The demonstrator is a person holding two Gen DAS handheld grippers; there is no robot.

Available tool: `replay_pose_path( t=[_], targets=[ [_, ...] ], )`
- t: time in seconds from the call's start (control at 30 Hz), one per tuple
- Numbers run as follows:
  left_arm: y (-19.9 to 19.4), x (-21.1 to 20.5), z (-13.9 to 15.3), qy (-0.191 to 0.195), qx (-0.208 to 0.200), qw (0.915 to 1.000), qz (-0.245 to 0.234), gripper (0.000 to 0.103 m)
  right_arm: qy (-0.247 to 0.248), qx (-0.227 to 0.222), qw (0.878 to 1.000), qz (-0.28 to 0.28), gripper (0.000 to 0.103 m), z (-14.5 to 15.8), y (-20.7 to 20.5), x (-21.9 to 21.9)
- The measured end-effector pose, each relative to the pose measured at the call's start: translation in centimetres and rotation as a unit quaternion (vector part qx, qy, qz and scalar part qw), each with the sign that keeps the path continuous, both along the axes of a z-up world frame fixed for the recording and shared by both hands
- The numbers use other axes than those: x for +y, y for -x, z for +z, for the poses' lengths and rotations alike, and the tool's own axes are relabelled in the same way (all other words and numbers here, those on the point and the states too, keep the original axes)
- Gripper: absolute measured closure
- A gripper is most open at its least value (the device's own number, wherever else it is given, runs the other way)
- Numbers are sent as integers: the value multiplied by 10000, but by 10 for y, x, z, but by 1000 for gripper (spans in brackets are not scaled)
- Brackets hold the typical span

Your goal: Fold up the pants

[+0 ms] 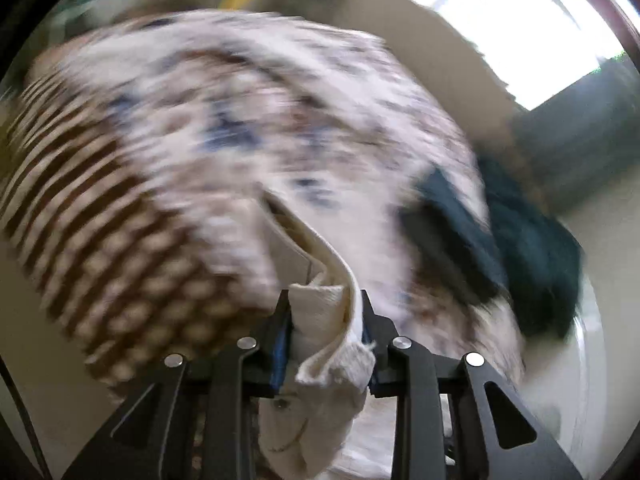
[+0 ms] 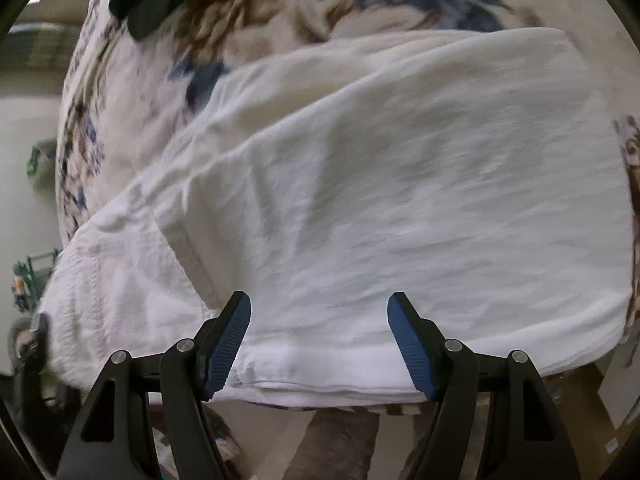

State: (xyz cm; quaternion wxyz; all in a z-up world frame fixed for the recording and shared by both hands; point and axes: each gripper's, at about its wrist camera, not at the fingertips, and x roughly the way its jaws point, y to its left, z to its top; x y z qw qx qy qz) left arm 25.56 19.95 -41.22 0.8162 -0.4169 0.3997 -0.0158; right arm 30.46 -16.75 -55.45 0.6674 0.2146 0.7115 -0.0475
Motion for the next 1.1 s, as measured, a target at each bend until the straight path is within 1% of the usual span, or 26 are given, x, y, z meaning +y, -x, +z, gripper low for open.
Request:
replay_pose_path(
  t=[0.03,0.07,0.13,0.17,0.2,0.23,0.3,0.37,0.4,0.47,0.53,0.6,0.63,0.67,0.7,0.73,0.77,0.8,0.83,0.87,0.9,0.93,1.0,1.03,1.07,1.1],
  targets=[
    [-5,-18,15,-76,-101,9996,-252,78,-30,-44,9999,-96,30,5,2,-10],
    [-11,-45,32,-108,-255,9976,-630,78,-37,-91,9998,-177,30,10,4,-20],
    [-20,-85,44,-98,-363,9938,-1044,78,37,-139,9996,-248,30,19,8,-39],
    [-26,-117,48,-150,-365,9892,-1412,79,96,-214,9993,-307,30,25,12,-52],
    [-29,-139,47,-176,-354,9856,-1642,79,135,-264,9990,-340,30,30,16,-63],
    [-32,-171,43,-182,-316,9804,-1937,79,199,-287,9987,-359,30,34,18,-74],
    [-36,-220,32,-401,-189,9683,-2458,80,314,-352,9980,-426,30,44,24,-98],
    [-41,-267,10,-371,65,9561,-2907,80,365,-425,9971,-512,30,50,29,-121],
    [-42,-281,3,-420,172,9517,-3036,81,363,-464,9968,-549,30,52,30,-132],
    [-45,-313,-21,-449,472,9393,-3368,88,357,-513,9964,-582,30,54,31,-150],
    [-46,-326,-34,-430,756,9328,-3497,88,204,-575,9963,-605,29,54,30,-167],
    [-45,-326,-39,-369,1011,9339,-3410,86,-30,-676,9955,-656,29,55,28,-180],
    [-46,-317,-38,-214,1157,9357,-3326,83,-141,-743,9948,-676,27,57,27,-184],
    [-45,-309,-35,-134,1244,9369,-3264,79,-241,-814,9940,-691,22,59,27,-187],
    [-40,-300,-31,-165,1282,9386,-3198,68,-426,-929,9923,-706,21,61,24,-188],
    [-35,-292,-25,-268,1297,9401,-3140,47,-605,-999,9908,-688,21,62,21,-188],
    [-31,-278,-18,-416,1313,9427,-3038,35,-748,-1020,9899,-640,21,61,17,-186],
    [-26,-264,-15,-461,1243,9471,-2923,22,-919,-1016,9891,-542,21,59,13,-181],
    [-23,-251,-9,-548,1143,9525,-2770,14,-1091,-968,9884,-415,21,54,9,-174],
    [-21,-237,-3,-746,1086,9555,-2638,10,-1317,-847,9873,-274,21,45,4,-165],
    [-22,-225,-2,-937,1149,9556,-2545,4,-1494,-724,9859,-200,21,37,2,-158],
    [-23,-210,-3,-1178,1319,9549,-2385,4,-1622,-588,9849,-146,21,27,-1,-151],
    [-25,-187,-9,-1382,1567,9548,-2114,4,-1555,-127,9877,-58,21,-4,-6,-133],
    [-26,-176,-14,-1442,1657,9556,-1966,4,-1560,12,9877,-86,21,-15,-7,-128],
    [-28,-163,-20,-1515,1773,9556,-1799,4,-1543,-8,9879,-130,22,-21,-8,-120],
    [-29,-157,-24,-1565,1831,9549,-1736,4,-1441,-132,9894,-68,37,-19,-10,-113]
  ],
)
